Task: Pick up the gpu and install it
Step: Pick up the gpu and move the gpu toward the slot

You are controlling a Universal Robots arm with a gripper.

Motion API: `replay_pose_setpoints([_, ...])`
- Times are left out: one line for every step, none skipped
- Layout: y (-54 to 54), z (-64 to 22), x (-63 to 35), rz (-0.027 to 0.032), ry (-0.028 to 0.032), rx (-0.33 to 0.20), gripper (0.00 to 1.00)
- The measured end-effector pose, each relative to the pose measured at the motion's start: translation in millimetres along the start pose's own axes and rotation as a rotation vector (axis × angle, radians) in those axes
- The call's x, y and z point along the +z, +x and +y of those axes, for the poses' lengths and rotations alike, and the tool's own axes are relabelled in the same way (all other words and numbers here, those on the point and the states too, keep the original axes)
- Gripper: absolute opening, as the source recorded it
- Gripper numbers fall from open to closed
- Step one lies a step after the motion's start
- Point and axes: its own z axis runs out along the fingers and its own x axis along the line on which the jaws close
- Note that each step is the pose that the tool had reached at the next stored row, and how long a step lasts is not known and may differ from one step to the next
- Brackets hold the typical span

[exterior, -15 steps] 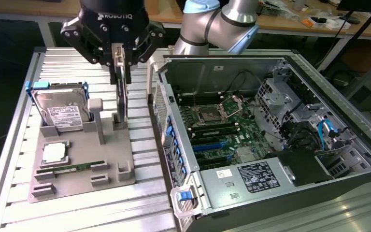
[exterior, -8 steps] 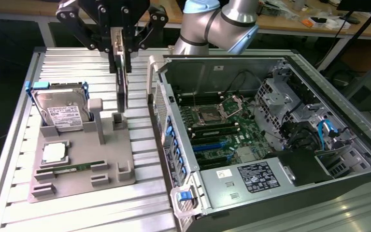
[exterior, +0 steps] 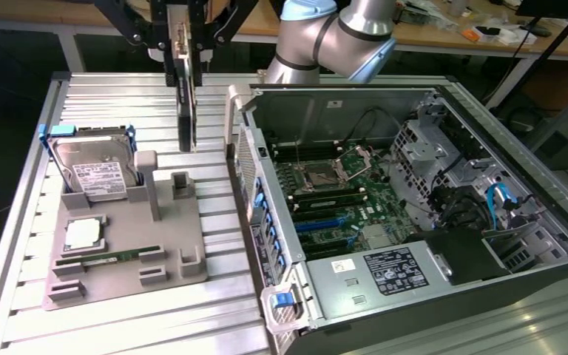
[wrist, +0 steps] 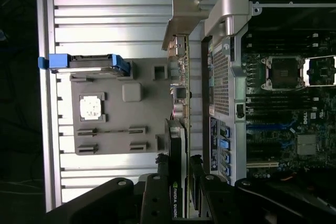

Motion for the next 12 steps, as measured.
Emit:
replay_pose_setpoints([0.0,0.0,0.1,-0.0002,0.0002,0.000,0.27])
replay_pose_setpoints([0.0,0.0,0.0,-0.0002,0.0002,0.000,0.27])
replay_pose_setpoints([0.0,0.0,0.0,-0.0002,0.0002,0.000,0.27])
replay_pose_setpoints([0.0,0.0,0.0,-0.0001,0.0003,0.000,0.27])
replay_pose_setpoints([0.0,0.0,0.0,-0.0002,0.0002,0.000,0.27])
replay_pose_setpoints([0.0,0.0,0.0,-0.0001,0.0003,0.000,0.27])
replay_pose_setpoints([0.0,-0.1,0.1,-0.0001,0.0003,0.000,0.27])
replay_pose_setpoints([-0.4,-0.1,0.2,-0.0002,0.0002,0.000,0.27])
replay_pose_setpoints([-1.1,-0.1,0.4,-0.0001,0.0002,0.000,0.27])
replay_pose_setpoints([-2.0,-0.1,0.6,-0.0001,0.0003,0.000,0.27])
replay_pose_setpoints([-3.4,-0.1,0.9,-0.0001,0.0003,0.000,0.27])
replay_pose_setpoints([-5.5,-0.1,1.3,-0.0001,0.0002,0.000,0.27])
